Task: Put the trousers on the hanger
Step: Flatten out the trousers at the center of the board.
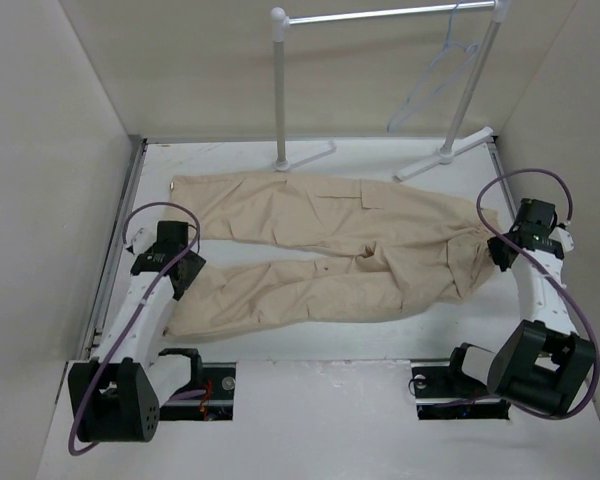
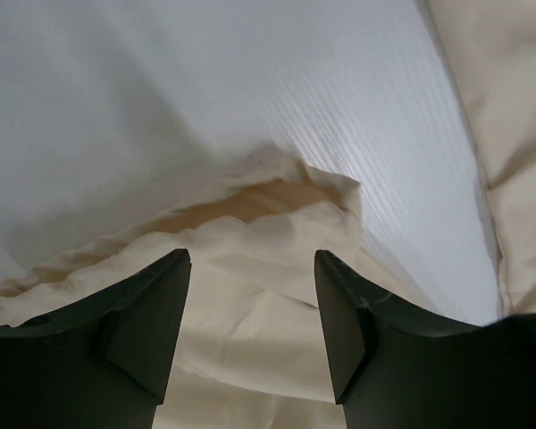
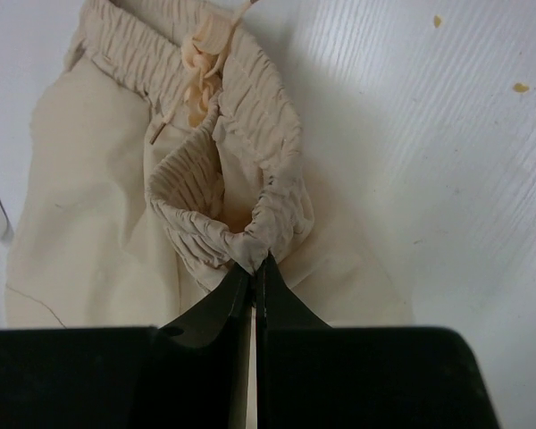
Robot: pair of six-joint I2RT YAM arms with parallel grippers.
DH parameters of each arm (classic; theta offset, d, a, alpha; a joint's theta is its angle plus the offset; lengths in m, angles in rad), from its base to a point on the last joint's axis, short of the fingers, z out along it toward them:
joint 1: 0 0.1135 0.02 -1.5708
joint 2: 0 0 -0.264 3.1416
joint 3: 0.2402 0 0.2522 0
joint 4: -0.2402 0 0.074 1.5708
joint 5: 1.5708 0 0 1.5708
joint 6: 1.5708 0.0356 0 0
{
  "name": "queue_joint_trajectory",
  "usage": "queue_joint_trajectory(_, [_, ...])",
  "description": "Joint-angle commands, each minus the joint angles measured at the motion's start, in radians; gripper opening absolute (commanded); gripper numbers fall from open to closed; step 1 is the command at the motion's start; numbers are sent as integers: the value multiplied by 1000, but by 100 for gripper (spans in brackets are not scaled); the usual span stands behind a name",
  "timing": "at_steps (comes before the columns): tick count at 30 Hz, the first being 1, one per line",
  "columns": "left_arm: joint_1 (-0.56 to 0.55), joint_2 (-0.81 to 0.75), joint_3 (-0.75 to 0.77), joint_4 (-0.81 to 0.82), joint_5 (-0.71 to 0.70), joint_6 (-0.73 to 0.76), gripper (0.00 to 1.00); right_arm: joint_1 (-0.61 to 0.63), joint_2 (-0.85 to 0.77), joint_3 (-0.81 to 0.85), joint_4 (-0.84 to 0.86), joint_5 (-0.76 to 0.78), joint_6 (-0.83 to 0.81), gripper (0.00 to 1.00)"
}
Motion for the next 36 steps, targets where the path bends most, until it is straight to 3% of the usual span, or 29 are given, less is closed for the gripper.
queue_joint_trajectory(1, [-84, -37, 49, 8, -77, 29, 57, 7, -5, -24, 77, -33, 0, 4])
queue_joint_trajectory(9, [-173, 253, 144, 40, -148, 104, 58, 14, -13, -38, 109, -65, -5, 4])
queue_joint_trajectory(13, [-175, 350, 178, 48, -161, 113, 50, 16, -18, -60, 126, -75, -2, 4])
queue_joint_trajectory(15, [-159, 385, 183, 52, -189, 115, 25, 16, -21, -69, 132, -79, 0, 4])
queue_joint_trajectory(17, [-115, 390, 184, 52, -218, 109, 9, 17, -24, -75, 136, -78, -3, 4])
queue_joint_trajectory(19, [-37, 366, 190, 43, -240, 107, 2, 16, -25, -83, 137, -72, -5, 4])
queue_joint_trajectory(25, [215, 341, 299, 40, -254, 176, 0, -7, -1, -92, 156, -65, -26, 4])
queue_joint_trajectory(36, [267, 629, 578, -29, -362, 225, 1, -52, 10, -61, 63, 60, -74, 4])
